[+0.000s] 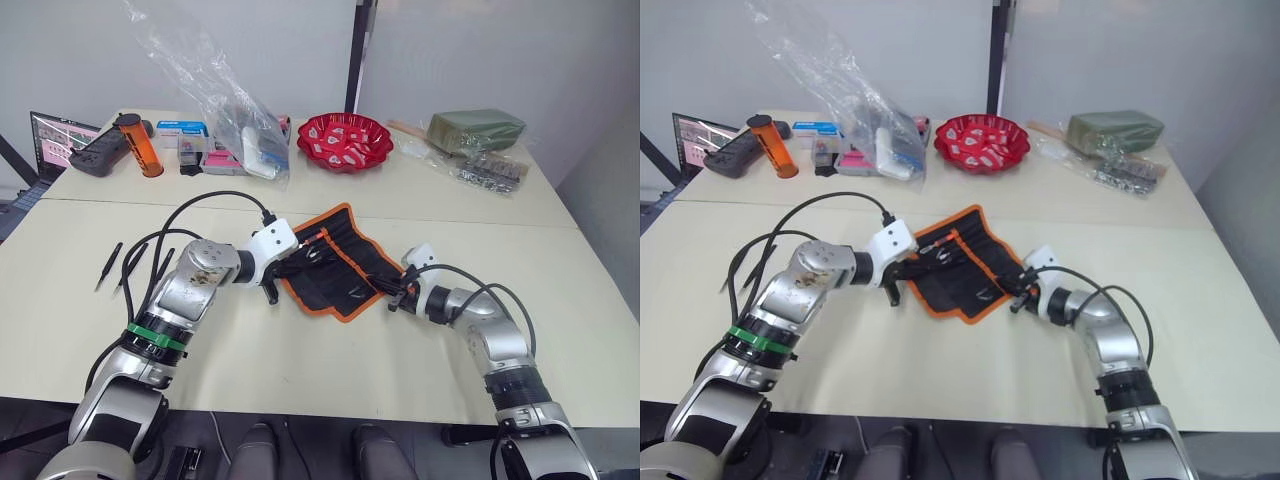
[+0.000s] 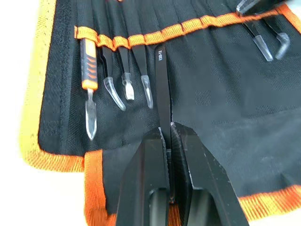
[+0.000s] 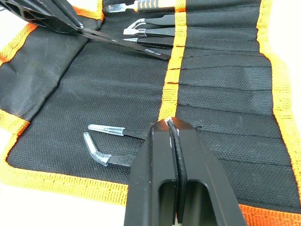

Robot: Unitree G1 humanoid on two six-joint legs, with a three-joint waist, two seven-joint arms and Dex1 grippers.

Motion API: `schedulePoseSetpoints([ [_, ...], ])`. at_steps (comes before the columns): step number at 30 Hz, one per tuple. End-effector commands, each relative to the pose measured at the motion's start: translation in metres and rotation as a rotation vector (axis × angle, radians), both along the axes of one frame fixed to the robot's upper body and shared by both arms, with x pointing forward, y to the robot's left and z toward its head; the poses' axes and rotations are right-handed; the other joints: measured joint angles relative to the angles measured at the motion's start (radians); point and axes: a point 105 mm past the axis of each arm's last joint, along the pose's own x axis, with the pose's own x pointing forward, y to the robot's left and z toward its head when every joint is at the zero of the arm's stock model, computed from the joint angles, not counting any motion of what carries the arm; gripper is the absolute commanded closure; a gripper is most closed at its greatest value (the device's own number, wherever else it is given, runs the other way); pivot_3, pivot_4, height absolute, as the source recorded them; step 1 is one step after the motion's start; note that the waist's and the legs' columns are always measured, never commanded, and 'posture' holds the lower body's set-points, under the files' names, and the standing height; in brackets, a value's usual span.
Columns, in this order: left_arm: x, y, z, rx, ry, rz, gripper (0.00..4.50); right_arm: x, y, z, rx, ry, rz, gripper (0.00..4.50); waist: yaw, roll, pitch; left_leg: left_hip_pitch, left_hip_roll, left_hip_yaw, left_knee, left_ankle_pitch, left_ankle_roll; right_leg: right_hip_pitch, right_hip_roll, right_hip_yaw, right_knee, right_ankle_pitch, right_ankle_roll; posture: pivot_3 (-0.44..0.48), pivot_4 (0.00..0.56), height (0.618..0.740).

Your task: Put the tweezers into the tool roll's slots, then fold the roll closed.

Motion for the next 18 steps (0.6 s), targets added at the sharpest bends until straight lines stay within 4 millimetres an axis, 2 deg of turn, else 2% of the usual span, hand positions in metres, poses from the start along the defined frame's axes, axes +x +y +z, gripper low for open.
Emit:
schedulePoseSetpoints([
  [1,0.010,-0.008,0.010,0.000,-0.043,0.015,4.50,-0.005,-0.002,-0.021,-0.022,0.075,-0.007,4.48,0.000,0.000,0.000,0.000,0.000,0.000,0.000,0.000,0.000,0.000,0.000,0.000,0.000,0.000,0.000,0.000,0.150,0.740],
  [12,0.024,-0.042,-0.004,0.039,-0.106,-0.002,4.50,-0.008,0.003,-0.031,-0.039,0.094,0.011,4.48,0.000,0.000,-0.001,0.000,0.000,0.000,0.001,0.000,0.000,0.001,0.000,0.000,0.000,0.000,0.001,0.000,0.150,0.740],
  [18,0.034,-0.052,-0.011,0.026,-0.127,0.012,4.50,-0.008,0.004,-0.031,-0.038,0.093,0.016,4.48,0.000,0.000,-0.001,0.001,0.000,0.000,0.002,0.000,0.000,0.002,0.000,0.000,0.000,0.001,0.001,0.000,0.150,0.740],
])
